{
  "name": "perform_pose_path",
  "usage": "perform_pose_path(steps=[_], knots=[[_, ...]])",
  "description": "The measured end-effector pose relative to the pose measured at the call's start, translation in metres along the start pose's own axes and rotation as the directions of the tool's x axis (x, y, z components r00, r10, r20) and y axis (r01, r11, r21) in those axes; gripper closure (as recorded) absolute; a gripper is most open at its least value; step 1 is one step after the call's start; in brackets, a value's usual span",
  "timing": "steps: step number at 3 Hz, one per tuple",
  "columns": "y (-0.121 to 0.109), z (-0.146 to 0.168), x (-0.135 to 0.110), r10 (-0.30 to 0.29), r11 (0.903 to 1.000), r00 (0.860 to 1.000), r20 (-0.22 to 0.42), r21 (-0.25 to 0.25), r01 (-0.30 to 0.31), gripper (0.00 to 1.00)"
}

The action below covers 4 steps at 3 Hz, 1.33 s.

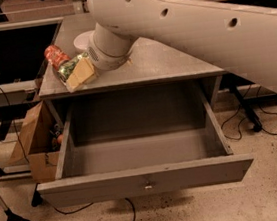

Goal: Place green can into top drawer

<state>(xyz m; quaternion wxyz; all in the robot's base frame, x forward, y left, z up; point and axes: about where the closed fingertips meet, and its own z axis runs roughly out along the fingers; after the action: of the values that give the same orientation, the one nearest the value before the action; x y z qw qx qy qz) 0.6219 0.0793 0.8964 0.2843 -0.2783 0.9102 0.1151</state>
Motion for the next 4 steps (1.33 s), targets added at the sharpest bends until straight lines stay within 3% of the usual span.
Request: perform_pose_path(steps=[1,2,4], knots=[[0.0,0.0,0.0,0.0,1.0,1.0,0.0,0.0,0.0,0.0],[0.002,0.004,-0.005,0.025,0.9996,0.998,0.056,-0.013,-0.024,0.0],[0.034,0.055,-0.066,-0.051,0.9929,0.986,0.161,-0.098,0.067,0.0]])
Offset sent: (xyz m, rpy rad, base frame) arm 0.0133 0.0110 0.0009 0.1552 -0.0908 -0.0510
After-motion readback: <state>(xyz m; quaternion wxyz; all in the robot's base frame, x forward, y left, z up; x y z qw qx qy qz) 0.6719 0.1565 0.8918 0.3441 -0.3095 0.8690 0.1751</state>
